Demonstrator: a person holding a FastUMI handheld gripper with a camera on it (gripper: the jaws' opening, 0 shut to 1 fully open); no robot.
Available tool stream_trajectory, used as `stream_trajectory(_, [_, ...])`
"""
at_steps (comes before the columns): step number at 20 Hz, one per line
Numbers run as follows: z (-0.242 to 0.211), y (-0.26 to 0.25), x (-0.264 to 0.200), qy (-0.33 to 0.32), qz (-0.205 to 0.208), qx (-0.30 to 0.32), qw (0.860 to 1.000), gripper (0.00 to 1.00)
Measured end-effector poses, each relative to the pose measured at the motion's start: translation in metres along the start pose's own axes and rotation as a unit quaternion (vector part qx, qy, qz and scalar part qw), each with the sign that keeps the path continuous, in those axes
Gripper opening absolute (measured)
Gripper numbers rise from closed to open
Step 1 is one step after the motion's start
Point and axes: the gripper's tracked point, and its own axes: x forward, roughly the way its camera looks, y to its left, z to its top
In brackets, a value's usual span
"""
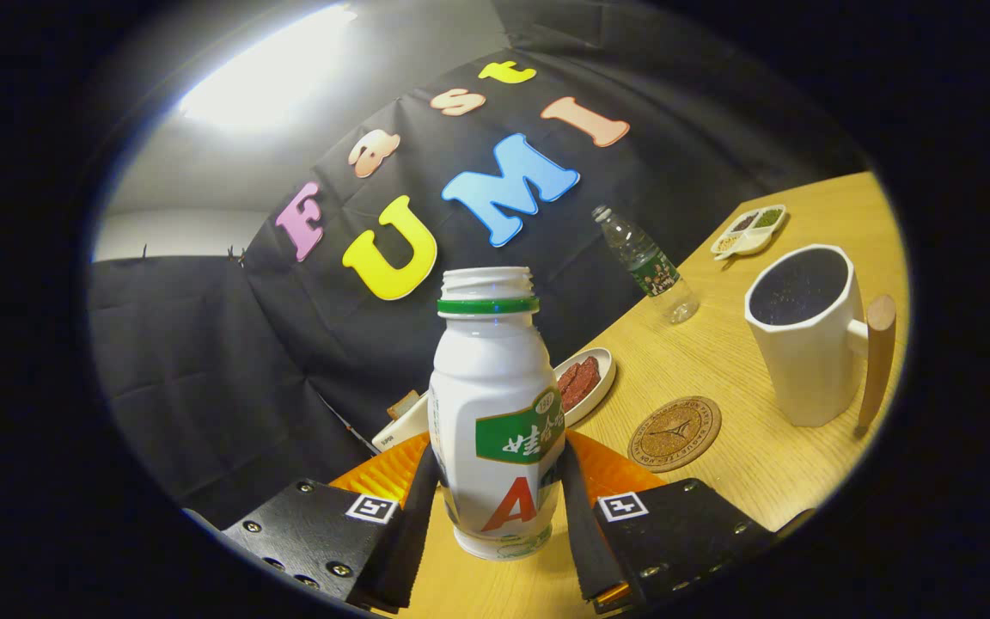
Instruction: Take the bottle from table, then pour the juice into the cup, finally place the bottle on the coaster
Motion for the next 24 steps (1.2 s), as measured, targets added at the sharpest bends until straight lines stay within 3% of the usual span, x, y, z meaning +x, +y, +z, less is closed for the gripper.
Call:
stream_trajectory(7, [0.025, -0.010, -0.004, -0.032, 0.010, 0.140, 0.990, 0.70])
stream_trajectory(12, [0.046, -0.017, -0.008, -0.056, 0.023, 0.235, 0.970, 0.70])
stream_trajectory(24, [0.068, -0.021, -0.005, -0.085, 0.047, 0.360, 0.928, 0.69])
